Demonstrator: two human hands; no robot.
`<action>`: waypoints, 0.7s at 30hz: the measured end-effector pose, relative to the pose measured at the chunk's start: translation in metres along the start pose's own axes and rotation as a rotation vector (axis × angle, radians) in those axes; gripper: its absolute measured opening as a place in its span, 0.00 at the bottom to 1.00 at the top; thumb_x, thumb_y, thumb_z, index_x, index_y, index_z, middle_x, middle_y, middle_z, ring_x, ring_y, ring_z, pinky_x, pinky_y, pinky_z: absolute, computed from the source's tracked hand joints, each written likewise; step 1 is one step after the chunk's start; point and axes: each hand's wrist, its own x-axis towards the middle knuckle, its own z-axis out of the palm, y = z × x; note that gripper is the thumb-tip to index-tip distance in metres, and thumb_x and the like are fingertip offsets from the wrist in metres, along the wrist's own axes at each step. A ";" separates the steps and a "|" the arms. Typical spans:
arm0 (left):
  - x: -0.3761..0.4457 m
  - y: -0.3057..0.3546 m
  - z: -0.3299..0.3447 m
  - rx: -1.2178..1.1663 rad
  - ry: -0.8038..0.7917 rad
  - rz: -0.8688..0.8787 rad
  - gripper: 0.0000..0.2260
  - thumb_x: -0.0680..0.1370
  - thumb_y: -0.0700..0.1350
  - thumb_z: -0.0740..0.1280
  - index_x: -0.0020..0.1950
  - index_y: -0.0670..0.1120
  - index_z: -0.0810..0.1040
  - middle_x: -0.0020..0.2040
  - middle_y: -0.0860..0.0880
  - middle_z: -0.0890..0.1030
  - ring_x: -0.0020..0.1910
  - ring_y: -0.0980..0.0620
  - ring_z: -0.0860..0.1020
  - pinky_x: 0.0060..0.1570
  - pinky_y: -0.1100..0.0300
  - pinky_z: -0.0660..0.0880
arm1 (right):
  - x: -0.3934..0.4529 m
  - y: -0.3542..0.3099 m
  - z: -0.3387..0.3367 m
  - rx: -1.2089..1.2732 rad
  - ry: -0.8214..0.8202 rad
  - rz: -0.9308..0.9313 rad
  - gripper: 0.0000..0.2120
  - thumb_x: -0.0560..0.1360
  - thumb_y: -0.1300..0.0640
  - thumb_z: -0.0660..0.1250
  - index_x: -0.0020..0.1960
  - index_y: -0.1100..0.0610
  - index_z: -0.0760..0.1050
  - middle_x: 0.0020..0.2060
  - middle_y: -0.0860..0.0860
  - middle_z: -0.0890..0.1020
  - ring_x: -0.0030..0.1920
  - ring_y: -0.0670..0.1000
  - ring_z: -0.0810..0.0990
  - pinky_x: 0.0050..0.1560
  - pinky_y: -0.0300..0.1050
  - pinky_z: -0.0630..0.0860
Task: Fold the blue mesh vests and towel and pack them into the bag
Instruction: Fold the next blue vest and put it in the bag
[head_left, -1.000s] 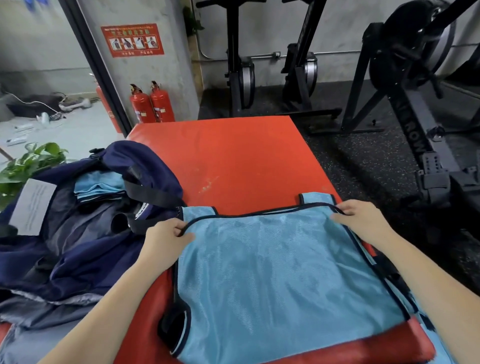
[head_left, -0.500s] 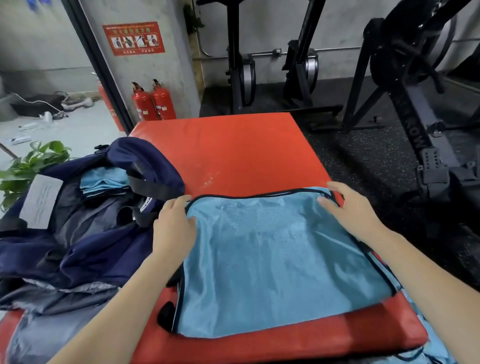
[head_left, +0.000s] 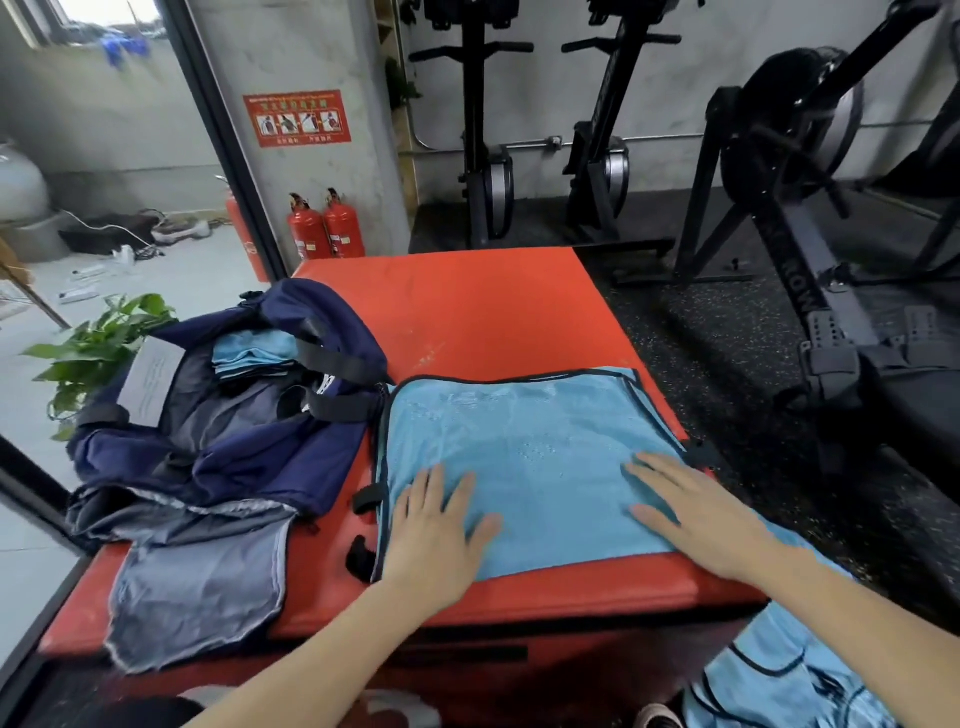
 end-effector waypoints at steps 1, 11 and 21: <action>-0.001 -0.012 -0.001 0.012 0.022 -0.009 0.48 0.68 0.74 0.25 0.81 0.54 0.54 0.81 0.43 0.53 0.80 0.44 0.50 0.77 0.49 0.46 | -0.004 0.008 0.000 -0.025 -0.006 0.033 0.41 0.75 0.27 0.38 0.79 0.49 0.60 0.77 0.44 0.61 0.77 0.45 0.59 0.74 0.33 0.44; -0.090 0.001 -0.014 0.003 0.045 -0.108 0.27 0.77 0.65 0.54 0.67 0.52 0.77 0.71 0.39 0.72 0.68 0.35 0.70 0.60 0.36 0.70 | -0.030 0.017 -0.013 -0.088 0.073 0.018 0.37 0.74 0.30 0.47 0.70 0.50 0.74 0.69 0.45 0.75 0.75 0.49 0.66 0.78 0.49 0.55; -0.129 0.016 -0.004 -0.012 0.018 -0.237 0.34 0.78 0.71 0.40 0.77 0.58 0.65 0.76 0.43 0.67 0.70 0.33 0.70 0.65 0.34 0.65 | -0.052 0.008 -0.028 -0.011 0.081 -0.101 0.18 0.72 0.58 0.70 0.62 0.53 0.81 0.61 0.45 0.80 0.66 0.48 0.75 0.69 0.36 0.62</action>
